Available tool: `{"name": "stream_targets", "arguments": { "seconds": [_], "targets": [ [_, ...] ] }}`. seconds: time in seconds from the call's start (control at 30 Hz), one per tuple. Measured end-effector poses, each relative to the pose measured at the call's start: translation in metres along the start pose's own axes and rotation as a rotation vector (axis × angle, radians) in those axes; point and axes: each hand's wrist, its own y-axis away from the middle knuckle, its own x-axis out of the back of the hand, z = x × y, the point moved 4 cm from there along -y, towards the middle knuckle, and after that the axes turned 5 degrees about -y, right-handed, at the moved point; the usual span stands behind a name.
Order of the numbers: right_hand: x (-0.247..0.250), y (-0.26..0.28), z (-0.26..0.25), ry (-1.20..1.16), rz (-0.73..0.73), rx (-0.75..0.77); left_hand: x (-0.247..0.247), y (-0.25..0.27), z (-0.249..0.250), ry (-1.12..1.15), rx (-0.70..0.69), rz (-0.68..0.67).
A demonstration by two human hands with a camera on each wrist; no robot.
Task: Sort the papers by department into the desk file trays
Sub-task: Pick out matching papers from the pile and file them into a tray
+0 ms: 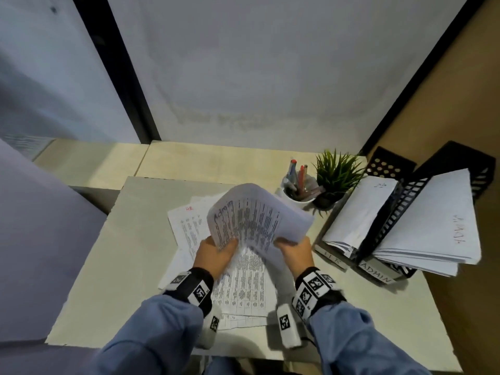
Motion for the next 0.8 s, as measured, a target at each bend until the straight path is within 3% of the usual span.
{"name": "stream_targets", "arguments": {
  "seconds": [0.1, 0.3, 0.37, 0.47, 0.53, 0.6, 0.67, 0.73, 0.8],
  "targets": [
    [0.016, 0.001, -0.015, -0.058, 0.09, 0.01, -0.006, -0.002, 0.026, -0.116, -0.149, -0.026],
    [0.099, 0.002, -0.079, -0.065, 0.316, 0.355, -0.034, 0.019, 0.125, -0.235, -0.514, -0.114],
    [0.143, 0.008, -0.091, -0.05, 0.5, 0.427, -0.049, 0.033, 0.154, -0.208, -0.628, -0.14],
    [0.215, 0.027, -0.091, 0.087, 0.905, 0.487, -0.072, 0.052, 0.188, -0.183, -0.782, -0.141],
    [0.254, 0.034, -0.071, 0.114, 1.043, 0.359, -0.091, 0.064, 0.203, -0.212, -0.842, -0.156],
    [0.276, 0.034, -0.039, -0.006, 0.998, 0.048, -0.111, 0.072, 0.212, -0.267, -0.879, -0.191],
    [0.276, 0.032, -0.012, -0.136, 0.848, -0.167, -0.129, 0.076, 0.214, -0.323, -0.872, -0.203],
    [0.269, 0.028, 0.0, -0.126, 0.733, -0.193, -0.143, 0.082, 0.216, -0.364, -0.868, -0.191],
    [0.266, 0.023, 0.001, -0.081, 0.693, -0.098, -0.157, 0.091, 0.22, -0.412, -0.891, -0.177]
  ]
}}
